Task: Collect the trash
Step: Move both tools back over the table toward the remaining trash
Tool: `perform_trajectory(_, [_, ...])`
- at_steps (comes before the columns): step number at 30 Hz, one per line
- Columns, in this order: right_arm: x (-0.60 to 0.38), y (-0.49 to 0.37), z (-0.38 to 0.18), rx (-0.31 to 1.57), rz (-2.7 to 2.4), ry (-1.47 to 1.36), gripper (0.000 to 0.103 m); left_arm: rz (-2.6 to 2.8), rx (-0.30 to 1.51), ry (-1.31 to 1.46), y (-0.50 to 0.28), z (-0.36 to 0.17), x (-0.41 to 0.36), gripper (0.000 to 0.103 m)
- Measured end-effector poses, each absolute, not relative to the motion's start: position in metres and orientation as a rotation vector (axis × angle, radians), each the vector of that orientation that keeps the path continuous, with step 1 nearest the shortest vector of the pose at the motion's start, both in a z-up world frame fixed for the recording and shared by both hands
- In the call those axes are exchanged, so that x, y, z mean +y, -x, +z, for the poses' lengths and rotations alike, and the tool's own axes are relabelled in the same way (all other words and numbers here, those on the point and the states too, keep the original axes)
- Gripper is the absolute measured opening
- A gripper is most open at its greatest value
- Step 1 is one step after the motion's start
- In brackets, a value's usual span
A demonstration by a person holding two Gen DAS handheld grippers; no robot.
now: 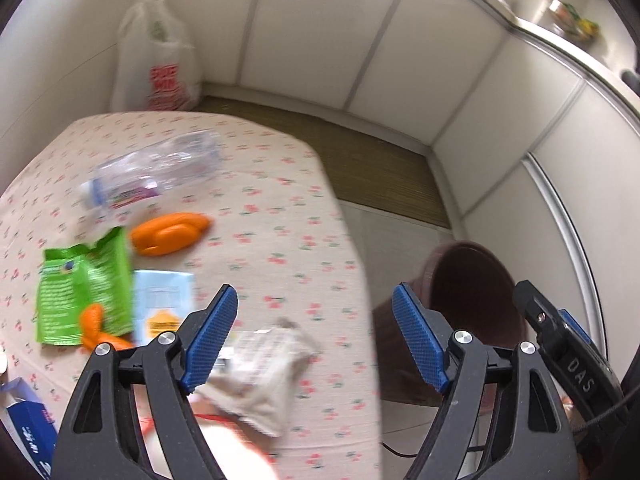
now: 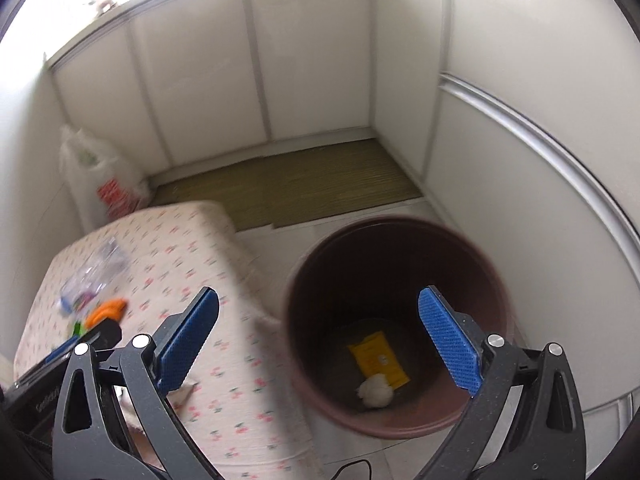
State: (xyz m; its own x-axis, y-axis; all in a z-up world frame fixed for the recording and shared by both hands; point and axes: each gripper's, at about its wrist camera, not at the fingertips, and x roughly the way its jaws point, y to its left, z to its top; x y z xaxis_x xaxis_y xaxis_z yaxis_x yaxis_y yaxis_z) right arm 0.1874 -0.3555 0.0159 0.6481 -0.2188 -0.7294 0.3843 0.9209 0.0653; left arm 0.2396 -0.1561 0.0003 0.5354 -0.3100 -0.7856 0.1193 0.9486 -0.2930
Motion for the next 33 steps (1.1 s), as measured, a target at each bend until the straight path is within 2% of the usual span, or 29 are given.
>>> perform_trajectory(18, [-0.214, -0.218, 0.019, 0.801, -0.025, -0.112, 0.096, 0.004, 1.017, 0.311, -0.248, -0.017, 0.01, 0.078])
perform_trajectory(33, [-0.116, -0.204, 0.01, 0.836, 0.192, 0.065, 0.096, 0.331, 0.963, 0.38, -0.17, -0.022, 0.169, 0.078])
